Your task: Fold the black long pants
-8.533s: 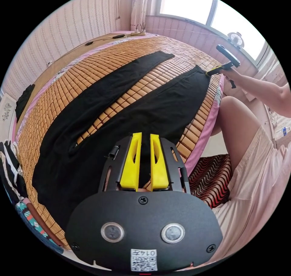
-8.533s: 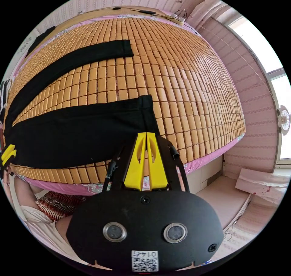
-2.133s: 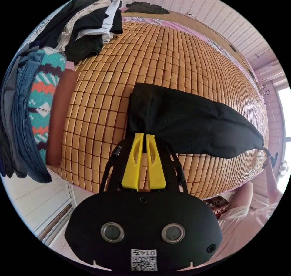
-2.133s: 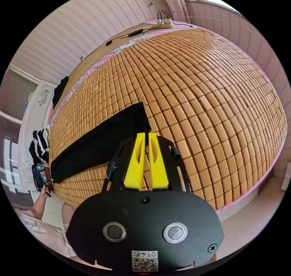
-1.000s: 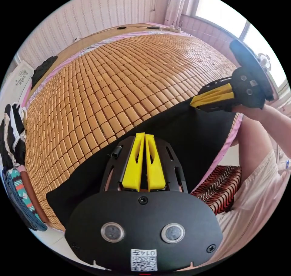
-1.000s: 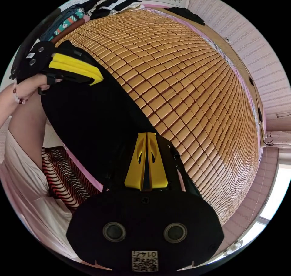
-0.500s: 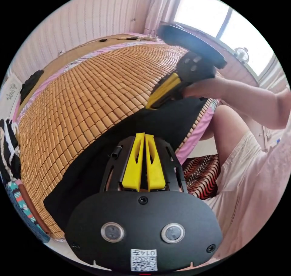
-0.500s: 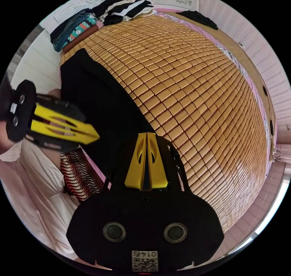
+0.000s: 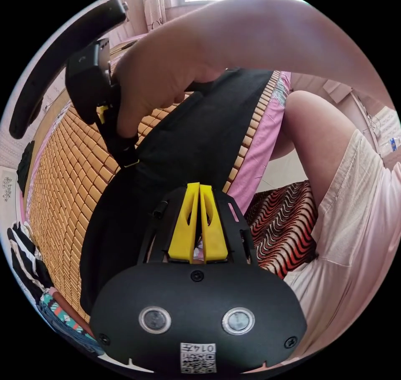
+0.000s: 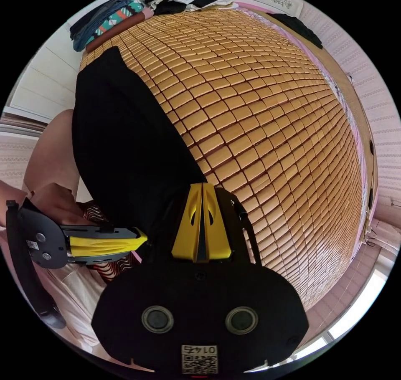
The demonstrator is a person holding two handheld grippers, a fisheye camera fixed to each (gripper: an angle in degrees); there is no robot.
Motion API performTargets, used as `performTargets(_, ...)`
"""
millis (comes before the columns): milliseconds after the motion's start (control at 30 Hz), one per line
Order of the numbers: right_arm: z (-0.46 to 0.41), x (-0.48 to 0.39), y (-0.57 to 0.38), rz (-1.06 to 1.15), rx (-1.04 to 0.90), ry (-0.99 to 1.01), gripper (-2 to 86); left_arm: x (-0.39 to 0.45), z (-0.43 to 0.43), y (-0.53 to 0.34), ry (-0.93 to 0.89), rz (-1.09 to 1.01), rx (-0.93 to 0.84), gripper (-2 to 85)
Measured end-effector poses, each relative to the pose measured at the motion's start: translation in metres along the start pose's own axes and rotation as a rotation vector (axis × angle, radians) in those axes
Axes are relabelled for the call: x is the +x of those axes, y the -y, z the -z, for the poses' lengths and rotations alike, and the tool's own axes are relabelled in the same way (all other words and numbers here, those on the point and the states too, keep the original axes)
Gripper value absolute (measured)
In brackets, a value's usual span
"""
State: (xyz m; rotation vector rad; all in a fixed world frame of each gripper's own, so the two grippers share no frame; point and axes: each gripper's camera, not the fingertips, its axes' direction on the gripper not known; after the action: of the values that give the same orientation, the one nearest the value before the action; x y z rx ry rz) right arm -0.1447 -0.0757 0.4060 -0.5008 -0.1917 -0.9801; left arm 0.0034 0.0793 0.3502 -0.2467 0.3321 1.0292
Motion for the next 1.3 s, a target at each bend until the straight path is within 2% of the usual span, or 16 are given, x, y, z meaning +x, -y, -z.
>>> performTargets(133,-0.001,-0.010,-0.010,0.026,-0.004,-0.043,-0.5,0.016,-0.005,0.014,0.022,-0.049,-0.010,-1.0)
performTargets(400,-0.001,-0.005,-0.051,-0.018,0.038,-0.006,-0.4,0.035,-0.010,0.036,0.008,-0.039,0.015,-1.0)
performTargets(600,0.024,0.004,-0.130,-0.121,0.137,-0.049,-0.4,0.053,0.011,0.067,0.063,-0.099,-0.008,-0.9)
performTargets(900,0.048,0.040,-0.329,-0.381,0.260,-0.028,1.3,0.086,0.051,0.153,0.044,-0.160,0.035,2.9)
performTargets(1067,0.032,0.067,-0.488,-0.663,0.344,0.102,6.0,0.112,0.055,0.191,-0.001,-0.274,-0.033,7.2)
performTargets(1167,0.017,0.082,-0.575,-0.841,0.378,0.091,6.8,0.122,0.049,0.206,-0.008,-0.283,-0.100,8.1)
performTargets(1300,-0.005,0.107,-0.665,-1.046,0.371,0.079,8.5,0.131,0.050,0.237,-0.035,-0.247,-0.096,8.4)
